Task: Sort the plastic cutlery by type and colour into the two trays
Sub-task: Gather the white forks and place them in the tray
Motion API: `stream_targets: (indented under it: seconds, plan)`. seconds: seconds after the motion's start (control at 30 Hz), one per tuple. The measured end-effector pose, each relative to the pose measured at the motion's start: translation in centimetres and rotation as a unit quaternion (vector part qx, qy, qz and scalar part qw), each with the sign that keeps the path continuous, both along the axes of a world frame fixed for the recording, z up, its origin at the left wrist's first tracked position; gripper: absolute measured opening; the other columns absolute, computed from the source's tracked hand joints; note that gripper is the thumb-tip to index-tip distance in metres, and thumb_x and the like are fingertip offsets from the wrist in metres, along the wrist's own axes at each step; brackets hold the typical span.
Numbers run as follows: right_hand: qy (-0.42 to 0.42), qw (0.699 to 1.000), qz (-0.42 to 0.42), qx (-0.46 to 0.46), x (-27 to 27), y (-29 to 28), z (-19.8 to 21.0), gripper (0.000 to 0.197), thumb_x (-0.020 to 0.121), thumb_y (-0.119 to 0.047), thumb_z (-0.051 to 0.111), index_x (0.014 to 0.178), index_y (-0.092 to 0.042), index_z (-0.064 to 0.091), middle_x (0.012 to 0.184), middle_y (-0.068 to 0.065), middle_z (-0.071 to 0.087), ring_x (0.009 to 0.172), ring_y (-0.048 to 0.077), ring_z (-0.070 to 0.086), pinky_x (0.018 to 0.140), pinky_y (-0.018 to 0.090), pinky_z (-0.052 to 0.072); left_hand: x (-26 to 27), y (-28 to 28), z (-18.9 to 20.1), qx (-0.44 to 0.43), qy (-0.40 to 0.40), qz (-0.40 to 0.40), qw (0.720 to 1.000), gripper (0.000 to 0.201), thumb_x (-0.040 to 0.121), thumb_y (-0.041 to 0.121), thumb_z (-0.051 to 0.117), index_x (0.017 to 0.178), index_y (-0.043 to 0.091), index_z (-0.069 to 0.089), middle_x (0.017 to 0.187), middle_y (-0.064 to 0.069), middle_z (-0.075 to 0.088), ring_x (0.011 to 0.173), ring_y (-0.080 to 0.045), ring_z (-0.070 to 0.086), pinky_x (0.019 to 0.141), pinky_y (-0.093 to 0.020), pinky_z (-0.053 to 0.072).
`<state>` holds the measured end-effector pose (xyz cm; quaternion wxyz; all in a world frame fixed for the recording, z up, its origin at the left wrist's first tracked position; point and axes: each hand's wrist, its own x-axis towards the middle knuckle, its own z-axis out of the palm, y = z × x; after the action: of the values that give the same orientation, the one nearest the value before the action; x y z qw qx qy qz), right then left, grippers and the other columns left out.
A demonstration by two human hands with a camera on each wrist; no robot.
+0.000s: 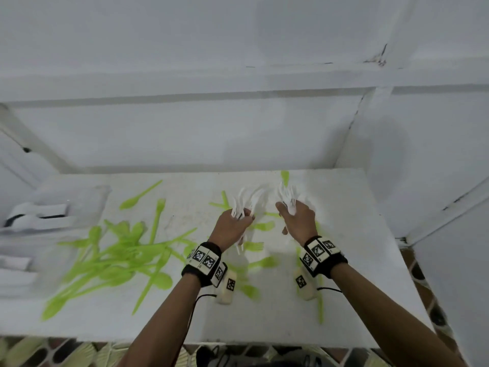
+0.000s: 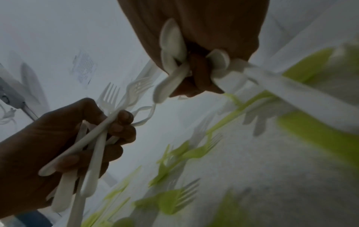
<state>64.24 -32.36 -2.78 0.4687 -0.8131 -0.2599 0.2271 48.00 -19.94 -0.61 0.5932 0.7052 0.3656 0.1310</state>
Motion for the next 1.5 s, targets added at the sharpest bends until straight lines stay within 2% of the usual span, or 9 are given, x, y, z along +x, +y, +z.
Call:
stream_targets:
  seconds: [0.23,0.37,0.57,0.7,0.83,0.93,1.07,1.27,1.5]
  plan:
    - [0.027,0.999,-0.004,0.030,-7.0,6.2,0.3,0.031,0.098,-0.039,0.064,0.085,-0.011,0.067,0.082,-0.003,0.074,0.043,0.018,0.066,0.055,0.018,0.048,-5.8,4.0,0.1,0.027,-0.049,0.107,0.993,0.054,0.102,0.050,0.052,0.063,0.013,0.052,0.054,0.003,0.048,0.041,-0.015,0.040,0.045,-0.023,0.034]
    - [0.039,0.999,0.014,0.028,-10.6,10.2,1.0,0.024,0.101,-0.034,0.060,0.088,-0.016,0.070,0.078,-0.009,0.075,0.042,0.018,0.062,0.061,0.026,0.052,-8.6,7.0,-0.1,0.039,-0.071,0.128,0.988,0.042,0.100,0.044,0.060,0.069,0.016,0.064,0.052,0.008,0.052,0.044,-0.010,0.044,0.049,-0.024,0.036]
    - [0.037,0.999,0.026,0.020,-15.0,15.5,1.4,0.030,0.102,-0.030,0.058,0.089,-0.005,0.069,0.051,-0.006,0.062,0.040,0.001,0.055,0.047,0.010,0.038,-12.3,11.6,-0.6,0.009,-0.088,0.137,0.987,0.020,0.096,0.027,0.070,0.106,0.010,0.071,0.068,0.009,0.064,0.044,-0.007,0.050,0.049,-0.023,0.040]
    - [0.037,0.998,0.027,0.036,-18.2,18.2,1.2,0.028,0.097,-0.031,0.063,0.086,-0.006,0.069,0.063,0.003,0.067,0.047,0.003,0.057,0.048,0.011,0.040,-14.8,13.7,0.0,0.011,-0.088,0.149,0.985,0.018,0.091,0.019,0.070,0.092,0.002,0.067,0.050,0.001,0.056,0.042,-0.018,0.054,0.052,-0.022,0.044]
    - [0.041,0.998,-0.001,0.043,-20.6,20.6,0.8,0.030,0.094,-0.031,0.066,0.082,-0.003,0.064,0.076,0.010,0.071,0.046,0.010,0.057,0.051,0.016,0.044,-17.1,16.0,-0.2,-0.033,-0.128,0.243,0.961,0.022,0.088,0.015,0.071,0.083,-0.006,0.070,0.060,-0.008,0.065,0.058,-0.014,0.058,0.064,-0.023,0.048]
    - [0.049,0.995,-0.028,0.077,-22.2,22.0,0.9,0.032,0.093,-0.034,0.069,0.081,-0.004,0.062,0.073,0.007,0.072,0.046,0.013,0.057,0.055,0.026,0.046,-18.5,17.7,-0.7,-0.009,-0.109,0.267,0.957,0.015,0.088,0.019,0.071,0.081,0.007,0.076,0.074,-0.010,0.075,0.054,-0.018,0.061,0.068,-0.027,0.051]
    - [0.023,0.995,-0.019,0.092,-23.9,23.4,1.5,0.042,0.091,-0.041,0.068,0.077,-0.003,0.056,0.066,0.013,0.065,0.050,0.017,0.060,0.058,0.031,0.049,-19.1,18.1,-1.3,0.022,-0.072,0.231,0.970,0.023,0.096,0.029,0.064,0.084,0.021,0.081,0.052,-0.012,0.066,0.056,0.000,0.061,0.065,-0.016,0.047]
    - [0.023,0.993,-0.005,0.115,-24.0,24.1,2.7,0.036,0.094,-0.036,0.066,0.078,-0.004,0.058,0.064,0.004,0.064,0.057,0.012,0.061,0.060,0.018,0.043,-17.9,17.1,0.0,-0.032,-0.133,0.237,0.962,0.025,0.097,0.029,0.066,0.079,0.023,0.082,0.076,-0.007,0.076,0.064,-0.021,0.070,0.076,-0.035,0.054]
    - [0.023,0.993,0.035,0.111,-22.7,24.2,2.9,0.028,0.089,-0.045,0.070,0.085,-0.017,0.068,0.082,-0.007,0.072,0.080,0.004,0.066,0.067,0.016,0.044,-17.2,16.8,1.0,-0.103,-0.151,0.276,0.943,0.026,0.091,0.038,0.075,0.106,0.018,0.078,0.090,-0.011,0.078,0.052,-0.009,0.053,0.046,-0.022,0.038]
